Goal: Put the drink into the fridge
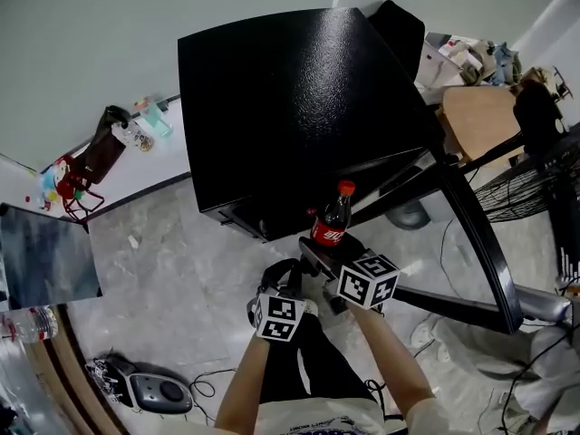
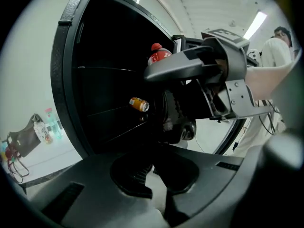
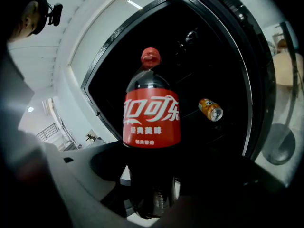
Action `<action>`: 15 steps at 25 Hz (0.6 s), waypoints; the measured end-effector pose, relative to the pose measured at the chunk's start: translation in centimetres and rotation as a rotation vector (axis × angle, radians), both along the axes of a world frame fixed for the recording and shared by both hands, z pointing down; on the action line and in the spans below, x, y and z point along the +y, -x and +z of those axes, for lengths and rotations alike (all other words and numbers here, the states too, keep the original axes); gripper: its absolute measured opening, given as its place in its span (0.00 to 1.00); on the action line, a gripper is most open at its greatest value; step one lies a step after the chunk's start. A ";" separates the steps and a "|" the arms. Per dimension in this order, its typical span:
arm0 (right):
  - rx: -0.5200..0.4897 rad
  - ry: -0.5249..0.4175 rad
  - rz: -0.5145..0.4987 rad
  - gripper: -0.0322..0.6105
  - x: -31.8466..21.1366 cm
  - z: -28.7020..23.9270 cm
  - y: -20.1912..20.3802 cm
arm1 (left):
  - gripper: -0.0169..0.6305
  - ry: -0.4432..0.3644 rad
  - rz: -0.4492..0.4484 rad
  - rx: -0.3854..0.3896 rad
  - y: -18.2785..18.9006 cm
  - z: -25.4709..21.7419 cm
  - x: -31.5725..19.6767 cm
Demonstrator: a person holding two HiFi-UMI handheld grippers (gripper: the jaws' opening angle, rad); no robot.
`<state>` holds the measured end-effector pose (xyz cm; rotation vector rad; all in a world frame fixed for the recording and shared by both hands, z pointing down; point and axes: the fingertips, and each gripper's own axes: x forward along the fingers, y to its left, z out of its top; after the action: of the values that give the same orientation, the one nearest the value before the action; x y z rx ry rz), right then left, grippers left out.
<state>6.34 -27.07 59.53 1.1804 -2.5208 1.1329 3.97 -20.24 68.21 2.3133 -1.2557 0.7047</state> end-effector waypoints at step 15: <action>0.023 0.074 -0.068 0.52 -3.0 3.0 1.8 | 0.03 -0.011 0.055 0.003 -1.3 1.7 -0.4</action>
<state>4.56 -30.03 62.51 1.0754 -2.4592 1.1782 5.29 -20.67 69.87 2.3644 -1.2017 0.7144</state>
